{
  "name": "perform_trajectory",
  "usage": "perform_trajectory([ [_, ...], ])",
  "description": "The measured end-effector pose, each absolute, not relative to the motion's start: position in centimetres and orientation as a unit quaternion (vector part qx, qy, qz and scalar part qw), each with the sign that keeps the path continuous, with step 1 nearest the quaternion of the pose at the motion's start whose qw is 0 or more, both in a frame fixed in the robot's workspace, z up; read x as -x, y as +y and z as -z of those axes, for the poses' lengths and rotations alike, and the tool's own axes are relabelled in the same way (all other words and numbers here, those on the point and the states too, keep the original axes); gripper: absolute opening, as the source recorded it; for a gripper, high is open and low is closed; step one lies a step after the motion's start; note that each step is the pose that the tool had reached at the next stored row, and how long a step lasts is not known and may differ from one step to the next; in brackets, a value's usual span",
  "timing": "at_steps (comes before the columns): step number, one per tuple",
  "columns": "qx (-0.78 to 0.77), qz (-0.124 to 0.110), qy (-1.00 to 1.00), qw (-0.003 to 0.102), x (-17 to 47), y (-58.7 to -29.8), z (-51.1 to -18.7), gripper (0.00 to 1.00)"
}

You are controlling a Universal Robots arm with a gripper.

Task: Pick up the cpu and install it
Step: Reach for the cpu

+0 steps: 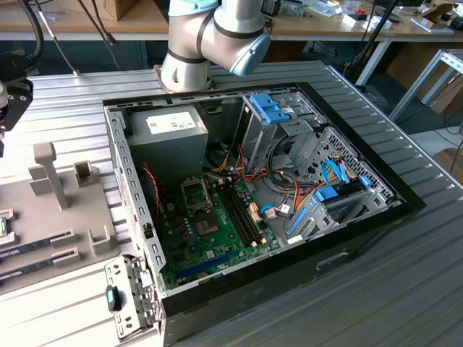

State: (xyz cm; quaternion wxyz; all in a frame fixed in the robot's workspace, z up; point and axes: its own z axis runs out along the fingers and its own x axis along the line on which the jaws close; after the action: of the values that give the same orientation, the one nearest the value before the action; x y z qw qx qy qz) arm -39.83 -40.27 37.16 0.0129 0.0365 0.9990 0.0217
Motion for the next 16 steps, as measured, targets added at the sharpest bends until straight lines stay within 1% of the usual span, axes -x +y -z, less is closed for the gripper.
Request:
perform_trajectory([
  [16,-0.036,-0.022,0.999,0.013,39.98,-40.30,-36.84,0.11],
])
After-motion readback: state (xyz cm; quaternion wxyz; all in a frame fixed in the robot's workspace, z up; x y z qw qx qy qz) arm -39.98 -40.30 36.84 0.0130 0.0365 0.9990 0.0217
